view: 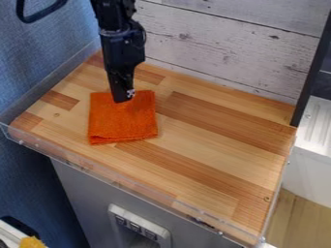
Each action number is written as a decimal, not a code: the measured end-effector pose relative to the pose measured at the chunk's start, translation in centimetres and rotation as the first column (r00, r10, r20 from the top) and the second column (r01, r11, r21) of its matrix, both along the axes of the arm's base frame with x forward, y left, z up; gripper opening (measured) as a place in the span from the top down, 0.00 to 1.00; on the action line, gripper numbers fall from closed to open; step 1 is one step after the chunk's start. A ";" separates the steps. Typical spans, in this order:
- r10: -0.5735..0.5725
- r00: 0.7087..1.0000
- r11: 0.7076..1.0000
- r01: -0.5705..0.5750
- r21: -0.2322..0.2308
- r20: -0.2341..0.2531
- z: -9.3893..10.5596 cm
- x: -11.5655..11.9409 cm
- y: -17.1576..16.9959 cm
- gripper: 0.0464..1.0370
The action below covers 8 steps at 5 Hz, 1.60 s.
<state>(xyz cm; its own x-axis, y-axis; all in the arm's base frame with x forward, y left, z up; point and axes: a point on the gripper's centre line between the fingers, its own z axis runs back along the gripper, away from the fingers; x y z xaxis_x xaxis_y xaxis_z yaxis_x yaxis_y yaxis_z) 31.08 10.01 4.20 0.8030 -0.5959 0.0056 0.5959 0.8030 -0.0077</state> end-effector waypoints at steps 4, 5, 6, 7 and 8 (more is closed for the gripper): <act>0.063 0.998 0.998 -0.063 -0.001 -0.018 -3.2 0.3 -0.4 0.99; 0.153 0.988 0.988 -0.153 0.012 -0.008 -3.2 1.1 -0.1 0.99; 0.254 0.967 0.967 -0.253 0.028 -0.003 -3.3 1.9 0.1 0.99; 0.336 0.942 0.941 -0.336 0.037 0.000 -3.3 3.0 0.4 0.99; 0.410 0.912 0.912 -0.409 0.039 -0.002 -3.2 3.6 0.5 0.99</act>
<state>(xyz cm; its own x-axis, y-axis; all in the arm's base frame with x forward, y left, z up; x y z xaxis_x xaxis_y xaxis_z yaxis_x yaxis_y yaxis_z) 34.67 10.54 1.00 0.9766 -0.2144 -0.0191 0.2148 0.9764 0.0228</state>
